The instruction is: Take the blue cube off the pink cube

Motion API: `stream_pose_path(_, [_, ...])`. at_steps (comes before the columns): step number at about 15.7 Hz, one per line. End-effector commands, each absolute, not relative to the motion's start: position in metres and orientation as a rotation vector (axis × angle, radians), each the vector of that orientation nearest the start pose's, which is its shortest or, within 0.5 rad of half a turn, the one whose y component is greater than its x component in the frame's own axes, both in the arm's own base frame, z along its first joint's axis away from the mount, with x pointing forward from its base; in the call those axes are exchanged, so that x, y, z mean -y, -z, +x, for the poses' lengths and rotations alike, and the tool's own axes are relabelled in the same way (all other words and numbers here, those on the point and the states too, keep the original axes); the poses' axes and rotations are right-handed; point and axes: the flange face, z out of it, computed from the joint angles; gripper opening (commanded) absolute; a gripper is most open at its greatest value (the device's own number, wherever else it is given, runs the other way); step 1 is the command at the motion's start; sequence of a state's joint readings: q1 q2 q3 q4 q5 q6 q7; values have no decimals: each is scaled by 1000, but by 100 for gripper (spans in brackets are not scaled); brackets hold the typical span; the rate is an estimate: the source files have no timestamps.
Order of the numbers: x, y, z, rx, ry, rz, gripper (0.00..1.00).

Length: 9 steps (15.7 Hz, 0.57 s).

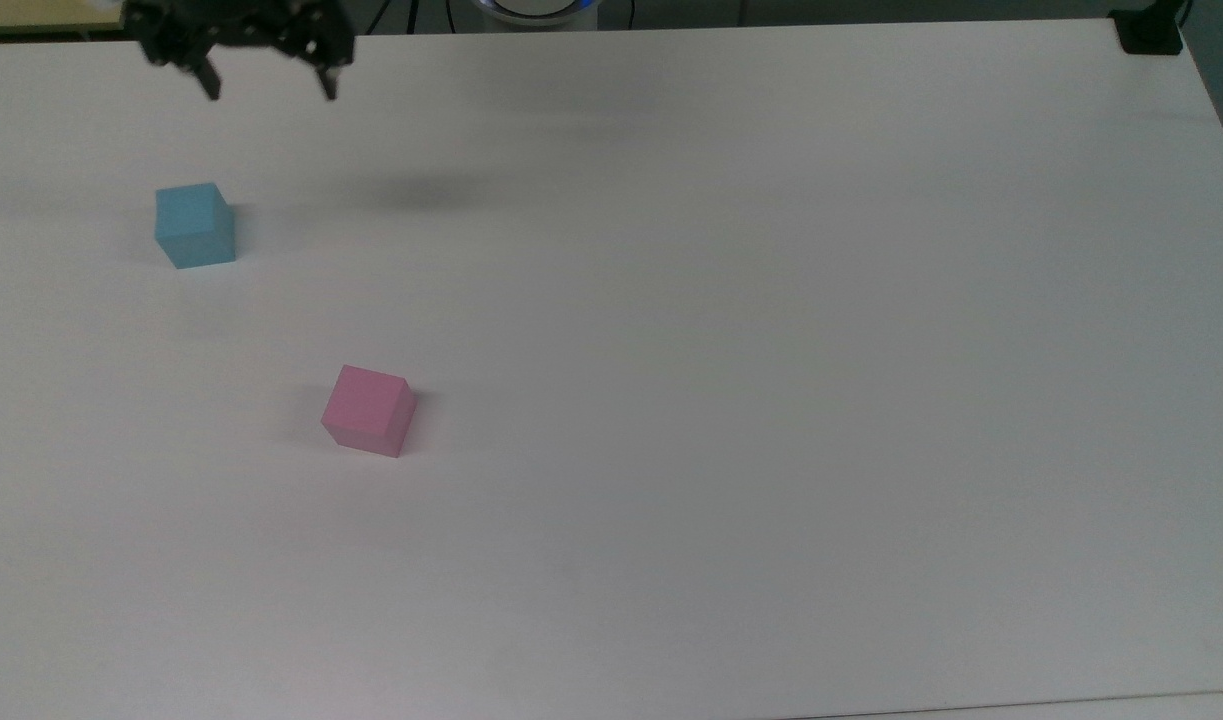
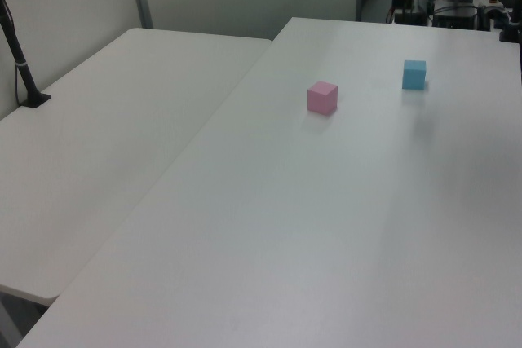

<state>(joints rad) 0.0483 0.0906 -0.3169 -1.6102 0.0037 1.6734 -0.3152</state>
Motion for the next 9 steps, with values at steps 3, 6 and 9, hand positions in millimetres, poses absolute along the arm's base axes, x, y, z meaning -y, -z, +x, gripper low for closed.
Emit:
stream_pose_path(3, [87, -600, 557, -9, -8, -3138, 100])
stream_pose_path(6, [79, -599, 558, -87, -11, -3135, 100])
stream_pose_path(9, [75, -598, 559, -71, -6, -3136, 100])
